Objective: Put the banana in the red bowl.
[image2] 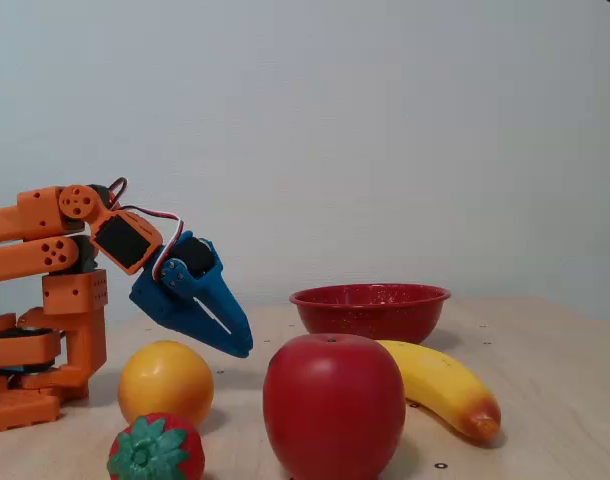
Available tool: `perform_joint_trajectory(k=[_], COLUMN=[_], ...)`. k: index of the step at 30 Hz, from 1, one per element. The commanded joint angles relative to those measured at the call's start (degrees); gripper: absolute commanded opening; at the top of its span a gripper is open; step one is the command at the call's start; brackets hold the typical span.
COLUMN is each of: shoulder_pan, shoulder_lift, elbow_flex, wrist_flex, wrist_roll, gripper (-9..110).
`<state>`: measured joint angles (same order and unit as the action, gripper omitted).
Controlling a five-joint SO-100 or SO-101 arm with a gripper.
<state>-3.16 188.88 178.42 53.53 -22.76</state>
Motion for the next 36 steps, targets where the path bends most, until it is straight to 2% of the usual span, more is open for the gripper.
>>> perform_joint_trajectory(k=[1,12,17,25,36], shoulder_pan=[-0.09,0.53,0.35,-0.79,-2.37], shoulder_lift=[0.7,0.7,-5.63,-37.79,-75.67], elbow_flex=[-2.64,-2.72,-7.03,-34.54,-82.97], wrist_flex=[-1.23,-1.14,-3.08,-3.25,17.93], wrist_roll=[2.37,3.34,8.79,15.56,30.85], gripper=[0,0,0,0,0])
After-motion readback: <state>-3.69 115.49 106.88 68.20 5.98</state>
